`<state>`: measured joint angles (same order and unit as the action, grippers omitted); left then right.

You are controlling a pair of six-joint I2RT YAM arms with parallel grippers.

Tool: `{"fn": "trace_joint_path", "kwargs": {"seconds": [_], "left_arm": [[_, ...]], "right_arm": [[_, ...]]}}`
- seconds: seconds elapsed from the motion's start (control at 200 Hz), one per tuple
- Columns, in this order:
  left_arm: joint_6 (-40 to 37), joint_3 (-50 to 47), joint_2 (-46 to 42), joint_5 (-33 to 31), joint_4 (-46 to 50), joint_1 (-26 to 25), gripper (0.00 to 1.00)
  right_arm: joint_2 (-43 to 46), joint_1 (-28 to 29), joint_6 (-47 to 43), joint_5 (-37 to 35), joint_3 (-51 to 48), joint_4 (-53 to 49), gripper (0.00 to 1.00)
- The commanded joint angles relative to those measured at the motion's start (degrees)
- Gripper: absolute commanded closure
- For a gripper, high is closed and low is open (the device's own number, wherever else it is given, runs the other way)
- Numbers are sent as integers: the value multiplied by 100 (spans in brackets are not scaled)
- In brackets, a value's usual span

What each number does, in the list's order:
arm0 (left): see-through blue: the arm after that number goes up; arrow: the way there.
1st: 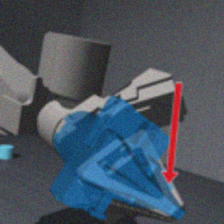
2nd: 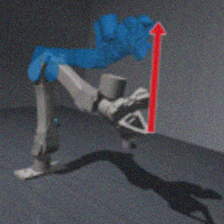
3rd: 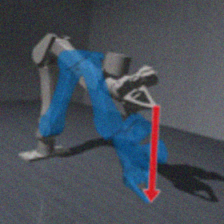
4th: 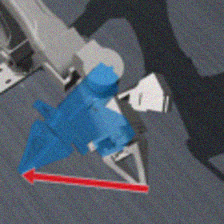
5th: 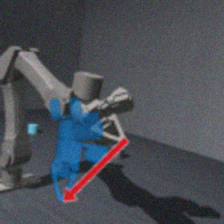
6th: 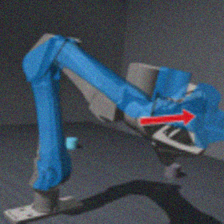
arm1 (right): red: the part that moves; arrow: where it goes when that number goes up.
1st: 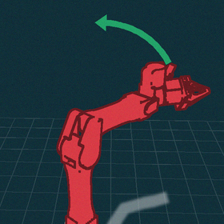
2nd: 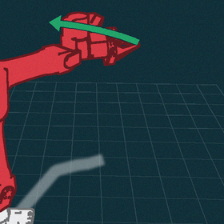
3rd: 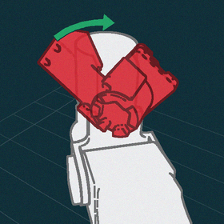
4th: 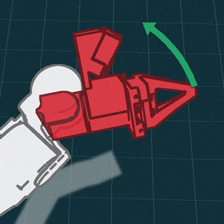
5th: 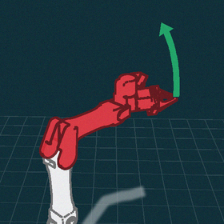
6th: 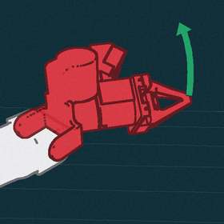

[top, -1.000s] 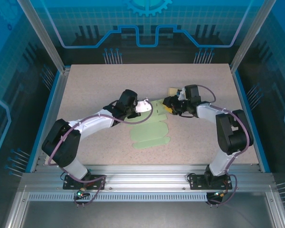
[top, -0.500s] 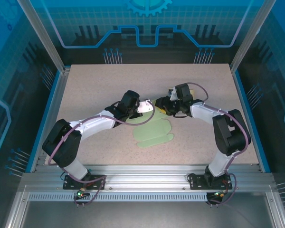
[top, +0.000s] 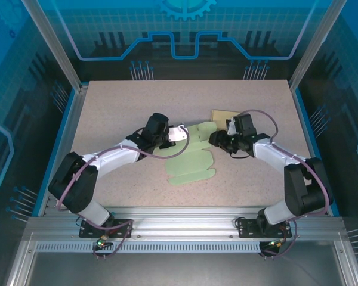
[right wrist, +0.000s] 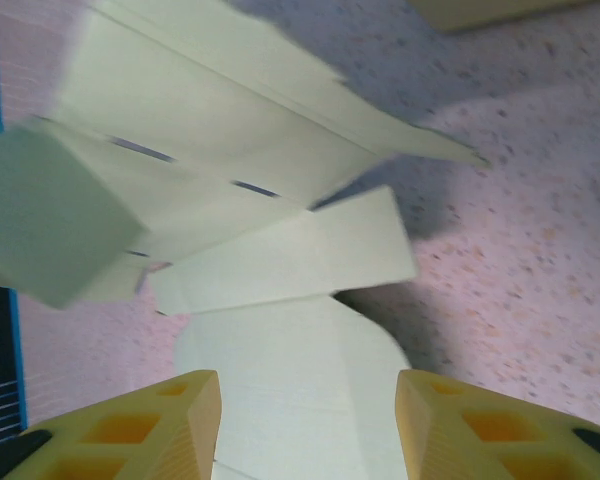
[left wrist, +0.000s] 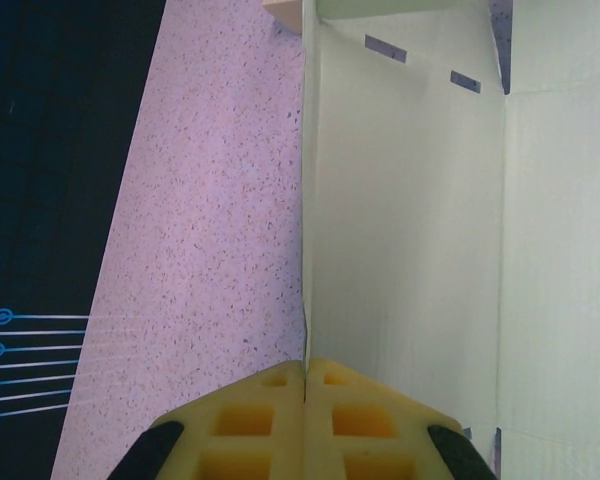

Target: Fold the paper box

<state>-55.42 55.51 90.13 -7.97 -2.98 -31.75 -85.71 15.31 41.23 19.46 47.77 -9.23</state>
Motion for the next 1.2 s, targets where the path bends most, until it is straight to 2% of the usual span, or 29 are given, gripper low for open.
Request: {"fn": "trace_joint_path", "kwargs": {"seconds": [0.0, 0.105, 0.325, 0.605, 0.976, 1.196], "left_arm": [[193, 1, -238, 622, 156, 154, 100], [279, -6, -288, 913, 230, 263, 100], [310, 41, -226, 938, 259, 259, 100], [388, 63, -211, 965, 248, 261, 100], [460, 185, 11, 628, 188, 133, 100], [558, 281, 171, 452, 100, 19, 100]], "right_arm": [[-121, -37, -199, -100, -93, 168, 49], [-369, -38, -271, -205, -21, 220, 49], [-920, -20, -244, -77, 198, 532, 48], [-985, 156, -139, -22, 232, 1072, 49], [-903, 388, 573, 91, 42, 1998, 62], [-1006, 686, 947, -151, -141, 2679, 63]]}}
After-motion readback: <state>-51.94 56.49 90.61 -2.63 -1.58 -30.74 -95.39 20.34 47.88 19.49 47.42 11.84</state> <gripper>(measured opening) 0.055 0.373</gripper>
